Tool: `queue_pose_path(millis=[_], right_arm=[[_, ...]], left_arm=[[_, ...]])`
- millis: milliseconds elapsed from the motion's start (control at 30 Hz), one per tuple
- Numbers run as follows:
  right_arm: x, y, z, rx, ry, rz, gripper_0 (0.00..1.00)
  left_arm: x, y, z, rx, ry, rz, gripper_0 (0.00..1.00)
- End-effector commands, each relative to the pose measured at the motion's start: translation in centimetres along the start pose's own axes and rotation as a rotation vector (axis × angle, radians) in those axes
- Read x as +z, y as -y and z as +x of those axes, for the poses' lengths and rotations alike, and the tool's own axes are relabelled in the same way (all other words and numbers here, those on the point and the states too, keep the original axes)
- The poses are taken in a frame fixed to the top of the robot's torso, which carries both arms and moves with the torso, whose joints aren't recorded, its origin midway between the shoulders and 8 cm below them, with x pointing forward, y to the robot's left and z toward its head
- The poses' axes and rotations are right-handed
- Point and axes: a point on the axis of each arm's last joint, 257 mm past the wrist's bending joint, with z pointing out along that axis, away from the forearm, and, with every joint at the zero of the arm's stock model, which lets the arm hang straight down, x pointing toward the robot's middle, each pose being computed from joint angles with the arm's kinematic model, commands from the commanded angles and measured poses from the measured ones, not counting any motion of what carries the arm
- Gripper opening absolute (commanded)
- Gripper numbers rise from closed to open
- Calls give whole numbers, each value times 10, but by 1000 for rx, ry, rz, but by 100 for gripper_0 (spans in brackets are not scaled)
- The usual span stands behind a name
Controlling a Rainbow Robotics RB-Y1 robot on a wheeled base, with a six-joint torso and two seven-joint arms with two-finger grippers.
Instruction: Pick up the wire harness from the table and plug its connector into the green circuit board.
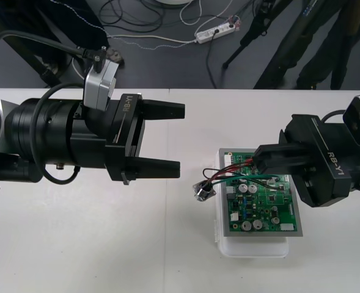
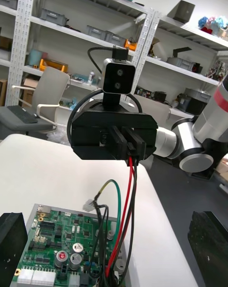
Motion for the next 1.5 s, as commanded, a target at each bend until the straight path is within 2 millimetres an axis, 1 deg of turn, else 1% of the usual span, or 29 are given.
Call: queue_pose_path(millis=[33,233,400,567,667,900,1133,1367,1500], right_arm=[[5,5,-14,-38,3,47,0],[11,17,-9,-59,-25,97,0],[13,27,0,-82,-61,138,0],[17,32,1,-96,-52,157,0],[19,32,0,-99,-42,157,0],[21,21,-5,-78,-13,136,0],[23,15,-6,-93,-6,112,0],[24,14,-6,-119,-8,111,0],[26,15,-9,-135,8,117,0]], left_arm=[[14,6,-15,115,-7,26,100],[20,9,-15,138,-5,42,100],[26,13,-17,165,-13,66,100],[35,14,-9,198,-48,78,100],[37,14,-7,206,-56,83,100],[40,14,-5,203,-60,84,100],[42,9,-7,170,-33,74,100],[46,1,-5,116,10,72,100],[49,2,-7,111,26,75,100]])
